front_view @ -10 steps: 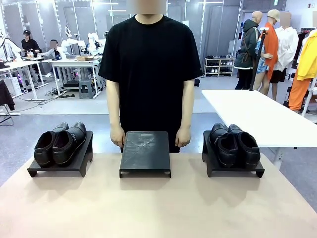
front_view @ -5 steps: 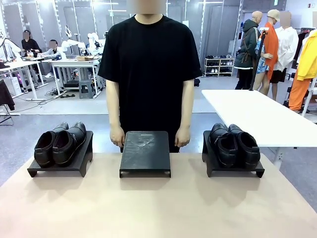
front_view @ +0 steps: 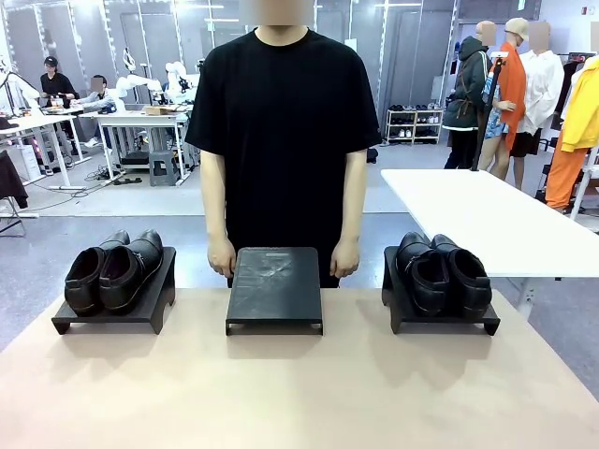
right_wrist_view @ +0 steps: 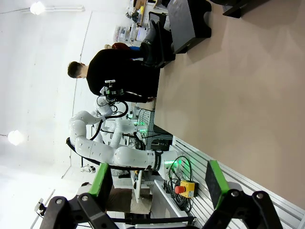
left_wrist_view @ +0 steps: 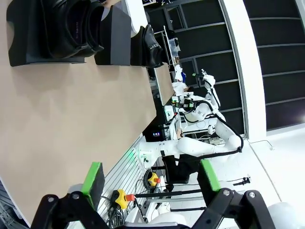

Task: Place the shoes on the stand as instructed by the person.
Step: Pick up another pair of Shoes and place it on the Shoes Stand indicated by the person.

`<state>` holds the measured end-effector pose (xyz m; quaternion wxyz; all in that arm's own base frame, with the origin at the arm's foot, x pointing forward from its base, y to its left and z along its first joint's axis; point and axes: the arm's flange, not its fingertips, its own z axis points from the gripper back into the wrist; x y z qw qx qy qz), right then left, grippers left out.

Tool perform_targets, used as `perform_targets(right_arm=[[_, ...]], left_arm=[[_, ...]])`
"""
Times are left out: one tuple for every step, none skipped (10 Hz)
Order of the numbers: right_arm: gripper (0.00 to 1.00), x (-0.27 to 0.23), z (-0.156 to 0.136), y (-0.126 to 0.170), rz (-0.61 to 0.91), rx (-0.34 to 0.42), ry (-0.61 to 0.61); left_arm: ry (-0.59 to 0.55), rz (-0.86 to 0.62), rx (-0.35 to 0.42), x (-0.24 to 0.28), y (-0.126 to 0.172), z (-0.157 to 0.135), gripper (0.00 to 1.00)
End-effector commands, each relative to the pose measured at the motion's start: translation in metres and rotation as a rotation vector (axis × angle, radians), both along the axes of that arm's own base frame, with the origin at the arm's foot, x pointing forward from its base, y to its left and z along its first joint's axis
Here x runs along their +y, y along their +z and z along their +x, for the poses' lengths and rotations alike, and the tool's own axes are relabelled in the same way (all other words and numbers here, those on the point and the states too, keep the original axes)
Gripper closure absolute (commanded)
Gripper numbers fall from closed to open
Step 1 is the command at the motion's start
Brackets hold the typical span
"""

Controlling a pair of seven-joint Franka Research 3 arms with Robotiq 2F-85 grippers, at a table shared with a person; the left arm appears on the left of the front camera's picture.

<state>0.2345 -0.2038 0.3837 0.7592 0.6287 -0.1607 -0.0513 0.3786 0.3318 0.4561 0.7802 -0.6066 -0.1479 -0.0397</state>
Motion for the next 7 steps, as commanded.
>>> perform_targets(right_arm=[[0.00, -0.0007, -0.0014, -0.0002, 0.000, -0.021, 0.004], [0.00, -0.0007, -0.0014, -0.0002, 0.000, -0.021, 0.004], [0.00, -0.0007, -0.0014, -0.0002, 0.000, -0.021, 0.004], [0.00, -0.0007, -0.0014, -0.0002, 0.000, -0.021, 0.004], [0.00, -0.0007, -0.0014, -0.0002, 0.000, -0.021, 0.004], [0.00, -0.0007, -0.0014, -0.0002, 0.000, -0.021, 0.004], [0.00, -0.0007, -0.0014, -0.0002, 0.000, -0.021, 0.004]], left_arm=[[-0.005, 0.001, -0.003, -0.0030, -0.0016, -0.0048, 0.00], [-0.005, 0.001, -0.003, -0.0030, -0.0016, -0.0048, 0.00], [-0.005, 0.001, -0.003, -0.0030, -0.0016, -0.0048, 0.00], [-0.005, 0.001, -0.003, -0.0030, -0.0016, -0.0048, 0.00], [-0.005, 0.001, -0.003, -0.0030, -0.0016, -0.0048, 0.00], [-0.005, 0.001, -0.003, -0.0030, -0.0016, -0.0048, 0.00], [-0.005, 0.001, -0.003, -0.0030, -0.0016, -0.0048, 0.00]])
